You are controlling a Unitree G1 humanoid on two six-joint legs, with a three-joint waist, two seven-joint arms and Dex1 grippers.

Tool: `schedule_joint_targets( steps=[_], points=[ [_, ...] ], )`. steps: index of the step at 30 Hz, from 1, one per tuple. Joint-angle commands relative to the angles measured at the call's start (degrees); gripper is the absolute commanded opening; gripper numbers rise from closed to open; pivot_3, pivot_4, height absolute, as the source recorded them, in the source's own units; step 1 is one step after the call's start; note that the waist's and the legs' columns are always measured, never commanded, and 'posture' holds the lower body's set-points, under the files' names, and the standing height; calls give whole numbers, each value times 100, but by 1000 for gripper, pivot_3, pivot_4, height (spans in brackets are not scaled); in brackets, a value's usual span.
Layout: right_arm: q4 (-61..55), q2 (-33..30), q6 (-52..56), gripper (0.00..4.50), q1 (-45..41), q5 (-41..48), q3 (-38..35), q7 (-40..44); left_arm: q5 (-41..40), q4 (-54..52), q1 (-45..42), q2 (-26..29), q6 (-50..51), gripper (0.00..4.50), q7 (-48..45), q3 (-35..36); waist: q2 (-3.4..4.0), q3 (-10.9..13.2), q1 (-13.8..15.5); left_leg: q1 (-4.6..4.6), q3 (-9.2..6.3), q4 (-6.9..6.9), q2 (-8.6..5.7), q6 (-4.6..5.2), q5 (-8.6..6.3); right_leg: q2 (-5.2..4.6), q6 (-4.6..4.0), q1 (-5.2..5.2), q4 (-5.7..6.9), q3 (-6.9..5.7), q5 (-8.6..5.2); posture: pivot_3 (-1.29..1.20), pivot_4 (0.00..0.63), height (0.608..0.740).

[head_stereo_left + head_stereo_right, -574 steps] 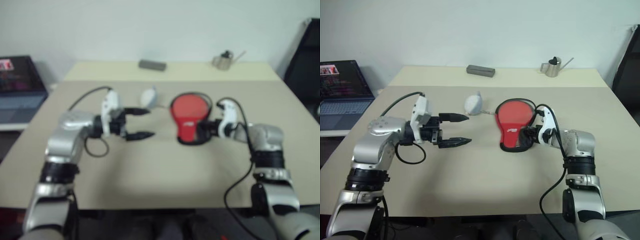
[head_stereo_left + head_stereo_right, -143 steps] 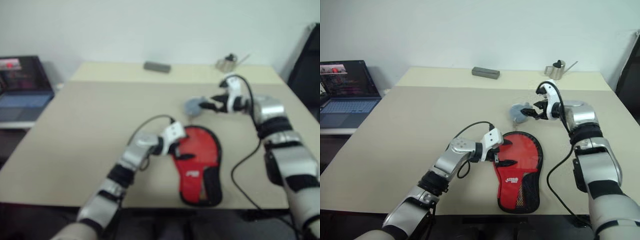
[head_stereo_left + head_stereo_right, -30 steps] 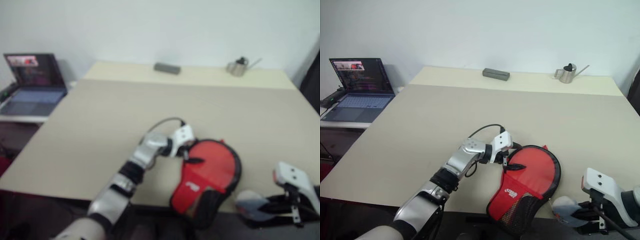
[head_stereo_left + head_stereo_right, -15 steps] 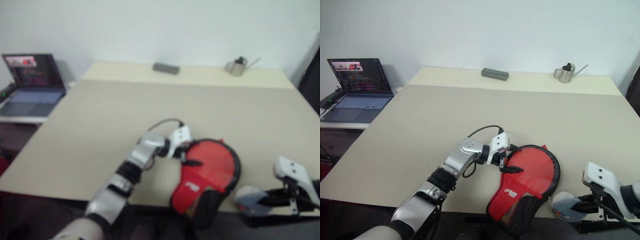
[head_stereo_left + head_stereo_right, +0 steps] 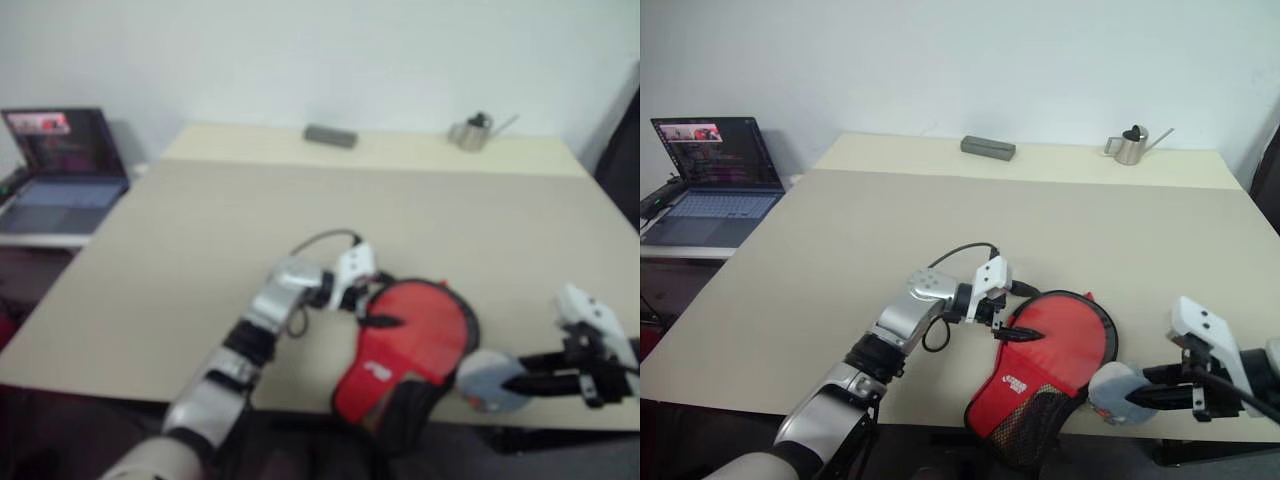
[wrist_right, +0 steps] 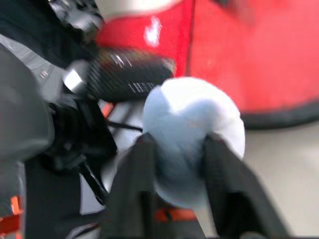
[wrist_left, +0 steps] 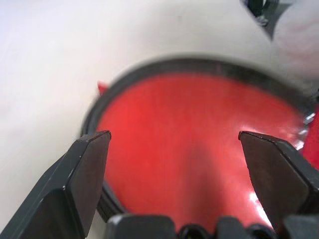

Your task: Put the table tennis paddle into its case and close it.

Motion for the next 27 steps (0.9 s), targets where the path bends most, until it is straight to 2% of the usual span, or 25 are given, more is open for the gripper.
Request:
schedule_joint_targets(
  steps=[1,6,8,12,18,21,27],
  points=[
    [11,-210,159,2684,-20,290,-356,220,-291,-494,2,220,92,4500,-187,229,0,0,0,1,1,0,0,0,0,0,0,0,1,1,0,0,150,740],
    [-193,-259,-229,4395,302,-26,-229,209,-326,-532,-61,428,100,4500,-156,317,-1,0,5,-1,1,1,0,0,0,0,1,0,1,0,0,0,150,740],
    [-100,-311,-572,4454,271,-367,-1,50,-360,-593,-50,523,107,4500,-207,335,-3,1,1,0,3,2,-1,0,0,-1,1,0,1,1,0,0,150,740],
    [424,-269,-1045,4454,-359,-842,692,-547,-560,-965,59,849,233,4500,-566,367,-5,3,-69,2,4,1,1,0,0,0,0,-3,5,3,0,0,150,740],
    [1116,-185,-1719,4454,-1195,-1597,1900,-1003,-925,-1578,216,1382,495,4500,-1013,424,-5,4,-128,1,4,0,3,-1,0,-2,-1,-5,4,4,-1,0,150,740],
    [1431,-164,-2255,4454,-1329,-2126,2430,-1057,-981,-1674,225,1503,536,4500,-1019,439,-4,3,-126,1,5,1,2,-1,0,-3,-1,-5,4,4,-1,0,150,740],
    [1452,-5,-3018,4454,-1291,-2642,2916,-1002,-1018,-1728,260,1566,555,4500,-943,470,-5,4,-123,-1,5,1,1,-1,0,-3,-1,-6,3,3,-1,0,150,740]
  ],
)
